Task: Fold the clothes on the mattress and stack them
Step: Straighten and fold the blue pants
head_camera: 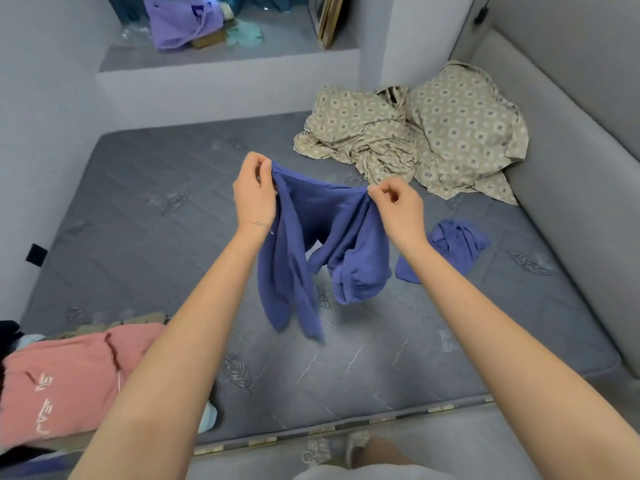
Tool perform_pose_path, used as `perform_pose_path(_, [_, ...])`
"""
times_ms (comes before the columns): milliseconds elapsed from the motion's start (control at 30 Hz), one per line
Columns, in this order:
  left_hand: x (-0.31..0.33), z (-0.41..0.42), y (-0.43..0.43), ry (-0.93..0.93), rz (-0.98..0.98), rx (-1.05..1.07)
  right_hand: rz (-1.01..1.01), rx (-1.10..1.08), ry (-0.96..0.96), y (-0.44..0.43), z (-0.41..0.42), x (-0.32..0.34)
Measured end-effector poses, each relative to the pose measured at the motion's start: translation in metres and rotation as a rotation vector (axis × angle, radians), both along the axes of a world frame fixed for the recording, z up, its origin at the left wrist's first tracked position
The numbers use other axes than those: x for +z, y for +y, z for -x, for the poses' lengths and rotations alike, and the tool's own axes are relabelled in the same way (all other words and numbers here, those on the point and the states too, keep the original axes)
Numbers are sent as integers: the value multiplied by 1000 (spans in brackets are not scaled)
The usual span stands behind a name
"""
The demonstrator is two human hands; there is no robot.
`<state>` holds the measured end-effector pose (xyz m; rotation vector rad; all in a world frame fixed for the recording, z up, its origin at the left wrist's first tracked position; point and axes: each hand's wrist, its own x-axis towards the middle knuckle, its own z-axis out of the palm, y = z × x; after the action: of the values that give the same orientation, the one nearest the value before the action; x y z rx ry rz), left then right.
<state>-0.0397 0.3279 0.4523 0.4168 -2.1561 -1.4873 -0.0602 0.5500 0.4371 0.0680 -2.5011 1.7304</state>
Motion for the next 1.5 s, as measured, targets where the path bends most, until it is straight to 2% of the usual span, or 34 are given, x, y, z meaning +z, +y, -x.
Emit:
perform_pose_path(367, [-32,-10,-28,-109,84,153,63,201,-142,-29,15,-38])
perform_pose_path(467, [-75,-22,-36,-253,87,176,27,239,-238,-32,9,-73])
perform_pose_path(667, [-178,-66,-52,-692,35,207,-159,292,-445,-36,-10,-156])
perform_pose_path(767, [-221,-84,-59,-803,-37,203,-213,261,-470,-34,-17,-190])
perform_pose_path(900, [-266,-91,-66,-931,0,162,-294,243,-487,-36,-23,-232])
perform_pose_path(1167, [-366,-79,-80,-905,112,-24,-463,178,-596,-37,-18,-339])
perform_pose_path(1400, [-457,-71,-52,-867,488,-371,-619,182,-641,-28,-13,-437])
perform_pose_path(1500, [-481,-69,-23,-821,579,-513,-629,166,-662,-17,-12,-466])
